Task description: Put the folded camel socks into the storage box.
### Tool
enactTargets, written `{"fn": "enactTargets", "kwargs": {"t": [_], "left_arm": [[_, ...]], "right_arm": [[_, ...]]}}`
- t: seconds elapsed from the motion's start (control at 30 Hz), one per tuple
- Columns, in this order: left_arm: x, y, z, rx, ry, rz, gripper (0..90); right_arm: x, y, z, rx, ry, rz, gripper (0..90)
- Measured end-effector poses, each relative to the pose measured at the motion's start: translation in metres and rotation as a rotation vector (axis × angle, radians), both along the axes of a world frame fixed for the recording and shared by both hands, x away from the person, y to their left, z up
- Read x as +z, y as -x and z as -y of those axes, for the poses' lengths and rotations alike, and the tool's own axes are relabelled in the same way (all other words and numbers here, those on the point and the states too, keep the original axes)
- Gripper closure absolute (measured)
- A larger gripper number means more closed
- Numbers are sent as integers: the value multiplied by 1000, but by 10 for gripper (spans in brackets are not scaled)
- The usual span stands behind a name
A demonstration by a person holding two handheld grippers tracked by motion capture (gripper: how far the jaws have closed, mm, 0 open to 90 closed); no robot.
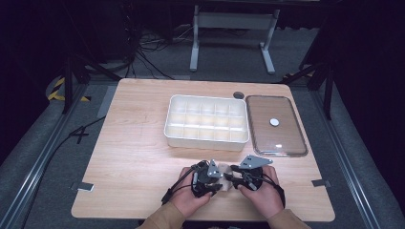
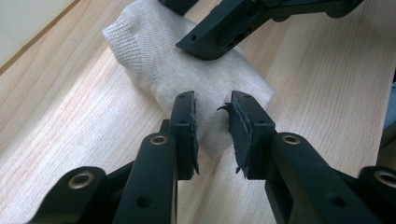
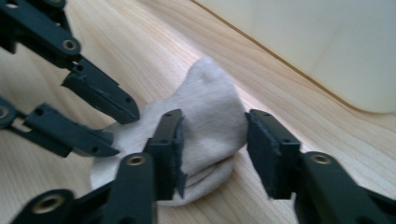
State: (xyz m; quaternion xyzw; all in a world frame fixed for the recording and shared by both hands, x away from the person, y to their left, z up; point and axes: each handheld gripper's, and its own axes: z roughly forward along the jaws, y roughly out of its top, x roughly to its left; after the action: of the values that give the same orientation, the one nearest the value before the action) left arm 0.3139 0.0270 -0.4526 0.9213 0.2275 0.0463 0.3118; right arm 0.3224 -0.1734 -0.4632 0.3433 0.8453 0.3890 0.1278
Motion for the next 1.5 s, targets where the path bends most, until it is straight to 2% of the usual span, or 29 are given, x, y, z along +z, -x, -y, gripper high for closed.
{"fn": "enactTargets", "kwargs": {"t": [0.1,0.13,0.17,0.23,0.27,0.3,0.33,0.37,0.4,0.43,0.6,0.7,0.87,1.07,1.17,1.3,1.43,1.5], "left_arm": [[-1,-2,-2,11,1,-12,675],[-2,-3,-4,11,-4,-30,675],[-3,-4,-4,14,-2,-36,672],[-3,-4,-5,14,4,-39,672],[-4,-4,-5,16,4,-40,673],[-3,-4,-5,15,0,-41,673],[-3,-3,-4,18,-2,-37,674],[-3,-3,-4,18,-3,-37,675],[-3,-3,-4,19,-2,-36,675],[-4,-2,-5,24,0,-34,674],[-5,-2,-9,35,2,-43,676],[-5,-1,-9,35,-3,-42,679],[-6,0,-11,38,7,-47,680],[-7,0,-11,37,10,-47,679],[-6,0,-11,37,12,-48,680],[-4,0,-13,20,8,-40,673],[-1,-2,-22,29,45,-52,656],[-1,-3,-23,24,40,-44,658]], "right_arm": [[-1,-2,1,-19,-16,-23,509],[-2,-3,2,-24,-25,-38,497],[-4,-6,3,-44,-55,-80,479],[-5,-8,4,-46,-60,-89,479],[-6,-10,5,-57,-81,-130,475],[-6,-10,5,-57,-81,-130,475],[-7,-13,6,-61,-103,-168,475],[-7,-14,7,-61,-110,-184,475],[-7,-14,7,-61,-110,-184,475],[-8,-16,7,-63,-125,-211,475],[-10,-18,4,-54,-136,-251,476],[-10,-20,3,-45,-137,-260,495],[-11,-20,2,-30,-166,-290,559],[-13,-21,3,-2,-201,-321,689],[-11,-19,3,18,-202,-306,739],[-10,-19,1,33,-193,-293,757],[-10,-19,3,33,-206,-291,765],[-10,-19,3,40,-205,-277,767]]}}
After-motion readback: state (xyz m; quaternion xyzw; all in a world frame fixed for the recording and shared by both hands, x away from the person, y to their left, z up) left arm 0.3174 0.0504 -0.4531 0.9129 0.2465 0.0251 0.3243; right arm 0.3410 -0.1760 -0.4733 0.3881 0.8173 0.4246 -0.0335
